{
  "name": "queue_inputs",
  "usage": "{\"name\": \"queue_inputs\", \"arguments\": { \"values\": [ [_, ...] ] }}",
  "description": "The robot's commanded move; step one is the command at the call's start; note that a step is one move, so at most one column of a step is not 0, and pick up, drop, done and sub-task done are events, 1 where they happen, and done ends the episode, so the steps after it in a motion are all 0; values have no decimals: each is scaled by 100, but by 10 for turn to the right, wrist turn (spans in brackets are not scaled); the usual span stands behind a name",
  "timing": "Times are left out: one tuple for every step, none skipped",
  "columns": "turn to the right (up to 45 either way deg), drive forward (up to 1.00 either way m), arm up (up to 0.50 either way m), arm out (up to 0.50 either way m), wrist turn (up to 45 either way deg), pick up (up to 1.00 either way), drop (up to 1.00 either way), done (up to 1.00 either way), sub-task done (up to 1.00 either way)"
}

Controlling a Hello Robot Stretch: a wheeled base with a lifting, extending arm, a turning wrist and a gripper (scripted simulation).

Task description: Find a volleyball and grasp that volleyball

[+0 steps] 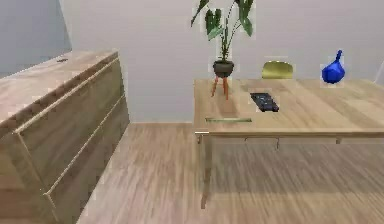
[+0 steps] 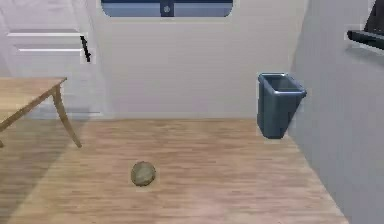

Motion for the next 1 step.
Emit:
{"name": "queue_inputs", "arguments": {
  "values": [
    [450, 0, 0, 0, 0, 0, 0, 0, 0]
  ]
}}
